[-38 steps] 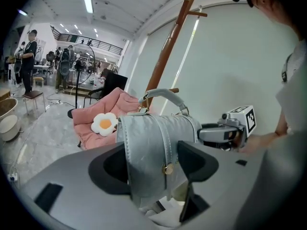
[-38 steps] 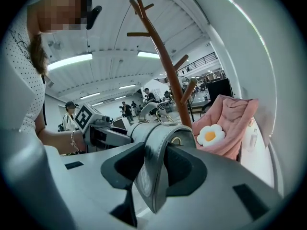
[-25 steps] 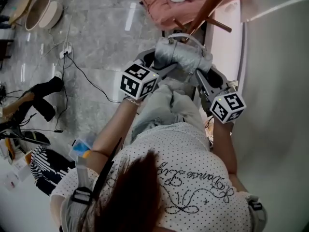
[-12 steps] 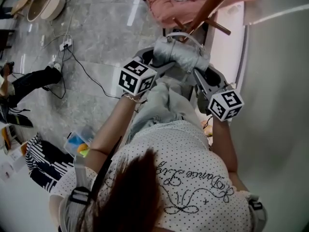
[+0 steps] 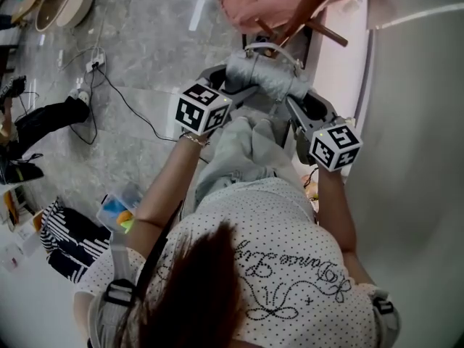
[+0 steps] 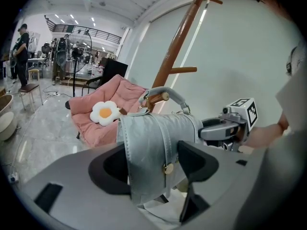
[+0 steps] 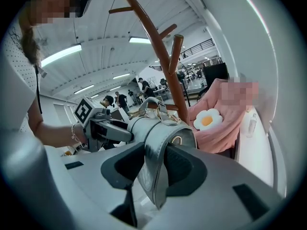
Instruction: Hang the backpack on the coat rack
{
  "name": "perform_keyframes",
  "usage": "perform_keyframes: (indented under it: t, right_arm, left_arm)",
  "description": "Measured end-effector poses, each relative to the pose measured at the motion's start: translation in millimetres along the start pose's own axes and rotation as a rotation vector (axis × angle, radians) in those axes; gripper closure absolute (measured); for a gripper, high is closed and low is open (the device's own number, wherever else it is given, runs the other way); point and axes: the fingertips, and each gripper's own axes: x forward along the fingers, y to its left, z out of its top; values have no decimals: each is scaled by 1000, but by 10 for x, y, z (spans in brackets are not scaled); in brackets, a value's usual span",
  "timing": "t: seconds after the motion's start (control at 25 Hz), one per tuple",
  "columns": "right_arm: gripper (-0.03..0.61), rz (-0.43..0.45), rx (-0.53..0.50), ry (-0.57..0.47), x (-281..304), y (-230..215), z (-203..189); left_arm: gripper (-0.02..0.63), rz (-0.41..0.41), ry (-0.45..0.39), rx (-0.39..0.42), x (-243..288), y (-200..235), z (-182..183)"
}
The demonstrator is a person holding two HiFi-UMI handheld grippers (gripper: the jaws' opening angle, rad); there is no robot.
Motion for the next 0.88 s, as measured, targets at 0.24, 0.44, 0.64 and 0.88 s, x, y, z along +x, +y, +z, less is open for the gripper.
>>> perform_keyframes:
  t: [0.24,0.44,0.64,0.88]
  right_arm:
    - [442,17,20,38,76,-133,-135]
    - [433,15,21,51,56,-85,-164]
    - [430,10,35,50,96,-131,-180]
    - [416,21,76,60,99,-137,-209]
  left_arm:
    - [313,2,22,-12,168,69,-109]
    - [311,7,43,31,146,59,-89]
    - [311,0,59,48,212,108,-68]
    - [310,4,92,95,235,110,-14]
